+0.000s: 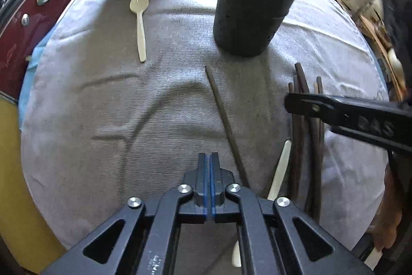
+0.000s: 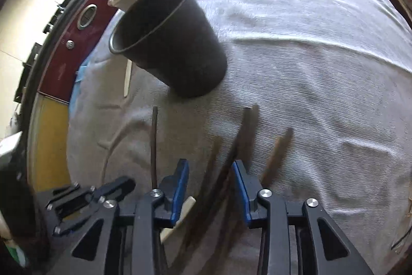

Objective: Organize utensils

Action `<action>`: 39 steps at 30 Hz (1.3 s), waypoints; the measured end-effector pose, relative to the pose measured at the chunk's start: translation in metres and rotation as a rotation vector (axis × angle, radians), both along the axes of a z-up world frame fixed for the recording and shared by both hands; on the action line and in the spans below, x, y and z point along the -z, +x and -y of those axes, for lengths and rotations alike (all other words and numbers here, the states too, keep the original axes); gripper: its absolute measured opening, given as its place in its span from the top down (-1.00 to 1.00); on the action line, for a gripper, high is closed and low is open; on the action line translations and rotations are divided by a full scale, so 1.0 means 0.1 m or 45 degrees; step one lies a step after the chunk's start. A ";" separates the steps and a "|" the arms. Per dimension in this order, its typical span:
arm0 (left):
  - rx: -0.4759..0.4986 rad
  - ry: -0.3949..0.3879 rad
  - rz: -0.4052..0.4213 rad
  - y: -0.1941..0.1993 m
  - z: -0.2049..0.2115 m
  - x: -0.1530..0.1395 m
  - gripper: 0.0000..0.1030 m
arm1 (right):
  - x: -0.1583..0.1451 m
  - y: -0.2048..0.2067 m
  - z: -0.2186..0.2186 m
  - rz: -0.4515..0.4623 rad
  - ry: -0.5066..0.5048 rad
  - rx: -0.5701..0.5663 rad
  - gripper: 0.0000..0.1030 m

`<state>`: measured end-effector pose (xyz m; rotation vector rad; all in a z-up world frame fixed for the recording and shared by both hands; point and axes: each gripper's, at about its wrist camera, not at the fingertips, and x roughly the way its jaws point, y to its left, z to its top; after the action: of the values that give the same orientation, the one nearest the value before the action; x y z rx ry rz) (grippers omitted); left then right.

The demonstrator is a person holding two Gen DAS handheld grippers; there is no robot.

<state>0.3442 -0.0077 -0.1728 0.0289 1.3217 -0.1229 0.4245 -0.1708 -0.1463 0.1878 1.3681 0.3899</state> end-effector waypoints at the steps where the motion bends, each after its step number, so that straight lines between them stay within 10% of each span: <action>1: 0.000 0.010 0.001 0.00 -0.05 0.01 0.76 | 0.02 0.01 -0.04 -0.007 0.000 -0.008 0.46; 4: -0.069 0.027 -0.016 0.09 -0.25 0.05 0.40 | 0.09 0.04 -0.11 -0.034 -0.053 -0.008 0.50; 12: -0.103 -0.020 -0.064 0.58 -0.31 0.15 0.39 | 0.18 0.09 -0.41 0.023 -0.148 0.002 0.85; 22: -0.160 -0.018 0.073 0.90 -0.11 0.18 0.07 | -0.69 -0.67 0.16 0.509 0.055 0.169 0.86; 24: -0.183 0.016 0.126 0.92 -0.06 0.16 0.21 | -0.83 -0.85 0.33 0.568 0.103 0.201 0.86; 26: -0.169 0.068 0.185 0.89 0.02 0.14 0.84 | -0.90 -0.95 0.44 0.616 0.120 0.229 0.86; 33: -0.189 -0.072 0.325 0.45 -0.16 -0.08 0.88 | -1.29 -1.29 0.73 0.799 0.176 0.299 0.87; 39: -0.250 -0.144 0.695 -0.10 -0.34 -0.86 0.90 | -1.51 -1.44 0.71 0.878 0.163 0.271 0.88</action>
<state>0.3346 0.0267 -0.0869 -0.1542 0.7655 -0.0181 0.2806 -0.2417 0.0048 0.2717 0.6372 0.3208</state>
